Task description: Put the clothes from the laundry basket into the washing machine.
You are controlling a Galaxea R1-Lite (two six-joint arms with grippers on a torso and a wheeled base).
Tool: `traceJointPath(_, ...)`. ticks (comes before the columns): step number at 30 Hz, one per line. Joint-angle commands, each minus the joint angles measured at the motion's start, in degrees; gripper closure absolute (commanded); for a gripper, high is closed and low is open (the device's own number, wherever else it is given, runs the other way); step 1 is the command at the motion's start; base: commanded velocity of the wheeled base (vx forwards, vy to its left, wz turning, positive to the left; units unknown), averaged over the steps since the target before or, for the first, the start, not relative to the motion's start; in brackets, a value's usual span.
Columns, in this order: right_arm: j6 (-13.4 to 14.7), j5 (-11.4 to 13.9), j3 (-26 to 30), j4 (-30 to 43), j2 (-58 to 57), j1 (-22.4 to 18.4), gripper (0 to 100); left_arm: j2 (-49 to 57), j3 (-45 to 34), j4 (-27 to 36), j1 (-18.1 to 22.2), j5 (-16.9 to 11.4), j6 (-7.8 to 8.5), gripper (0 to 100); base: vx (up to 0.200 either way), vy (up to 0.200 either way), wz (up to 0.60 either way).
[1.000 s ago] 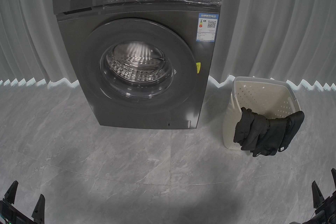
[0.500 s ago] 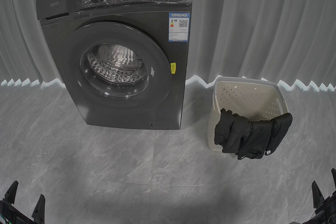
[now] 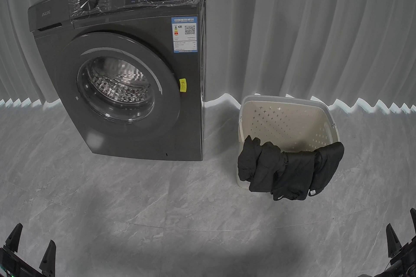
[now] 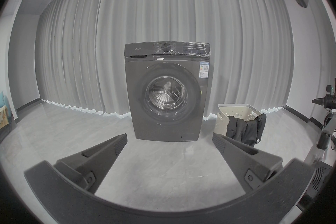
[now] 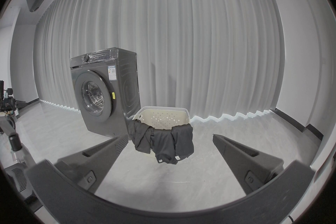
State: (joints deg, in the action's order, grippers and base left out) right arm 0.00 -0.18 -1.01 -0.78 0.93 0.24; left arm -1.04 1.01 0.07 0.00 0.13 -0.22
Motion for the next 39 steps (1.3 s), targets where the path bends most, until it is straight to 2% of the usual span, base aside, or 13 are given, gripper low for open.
traceJointPath(1, 0.0, 0.0, 1.0, 0.0, -0.9, 0.0, 0, 1.0, -1.0, 0.0, 0.0, 0.0, -0.04, 0, 0.0, -0.2, 0.0)
traceJointPath(19, -0.1, 0.0, 1.0, 0.0, -0.9, -0.1, 0, 1.0, -1.0, 0.0, 0.0, 0.0, 0.04, 0, 0.0, -0.2, 0.0)
traceJointPath(31, -0.1, 0.0, 1.0, 0.0, -0.9, -0.1, 0, 1.0, -1.0, 0.0, -0.1, 0.0, 0.04, 0, 0.0, 0.0, 0.0)
traceJointPath(39, -0.1, 0.0, 1.0, 0.0, -0.9, -0.1, 0, 1.0, -1.0, 0.0, 0.0, 0.0, 0.04, 0, 0.2, 0.0, 0.0)
